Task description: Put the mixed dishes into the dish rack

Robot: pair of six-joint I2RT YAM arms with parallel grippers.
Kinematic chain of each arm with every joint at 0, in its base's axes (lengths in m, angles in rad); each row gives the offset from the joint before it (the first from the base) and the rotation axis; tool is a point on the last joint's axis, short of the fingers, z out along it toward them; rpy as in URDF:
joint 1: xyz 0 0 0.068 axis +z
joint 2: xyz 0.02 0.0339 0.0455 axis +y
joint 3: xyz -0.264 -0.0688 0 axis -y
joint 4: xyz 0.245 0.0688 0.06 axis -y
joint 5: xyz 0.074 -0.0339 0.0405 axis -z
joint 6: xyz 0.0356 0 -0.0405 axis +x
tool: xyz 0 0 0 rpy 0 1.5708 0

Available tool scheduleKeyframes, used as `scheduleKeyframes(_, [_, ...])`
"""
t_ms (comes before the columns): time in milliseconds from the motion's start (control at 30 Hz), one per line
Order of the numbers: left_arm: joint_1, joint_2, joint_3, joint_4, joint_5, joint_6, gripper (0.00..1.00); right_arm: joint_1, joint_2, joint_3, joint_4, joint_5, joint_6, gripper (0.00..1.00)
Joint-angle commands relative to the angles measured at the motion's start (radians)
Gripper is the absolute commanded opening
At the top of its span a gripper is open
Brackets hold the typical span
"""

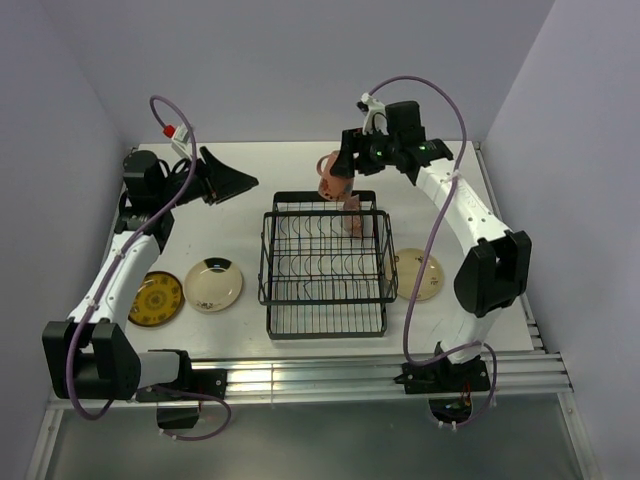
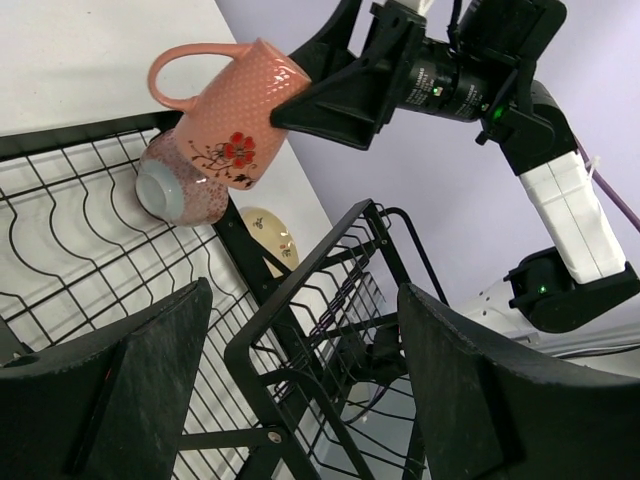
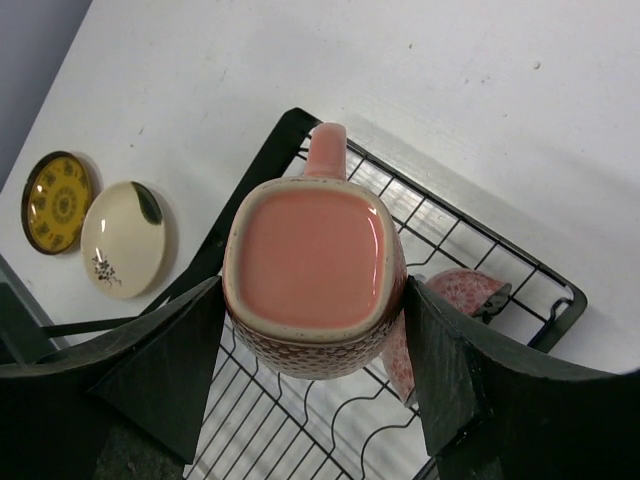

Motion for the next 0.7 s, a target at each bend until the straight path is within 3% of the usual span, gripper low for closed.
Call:
scheduleKeyframes(0, [0.008, 0.003, -0.018, 0.071, 0.006, 0.012, 0.81, 0.045, 0.033, 0.067, 0.087, -0.005, -0.028, 0.00])
scheduleKeyframes(400, [0.041, 0.073, 0.013, 0.000, -0.023, 0.110, 0.77, 0.056, 0.040, -0.028, 0.231, -0.031, -0.033, 0.00])
scheduleKeyframes(567, [0.098, 0.153, 0.057, 0.086, 0.090, 0.101, 0.77, 0.049, 0.031, -0.036, 0.229, -0.066, -0.046, 0.00])
scheduleKeyframes(667, [0.109, 0.225, 0.082, 0.224, 0.205, 0.048, 0.77, 0.043, 0.033, -0.016, 0.209, -0.086, -0.056, 0.00])
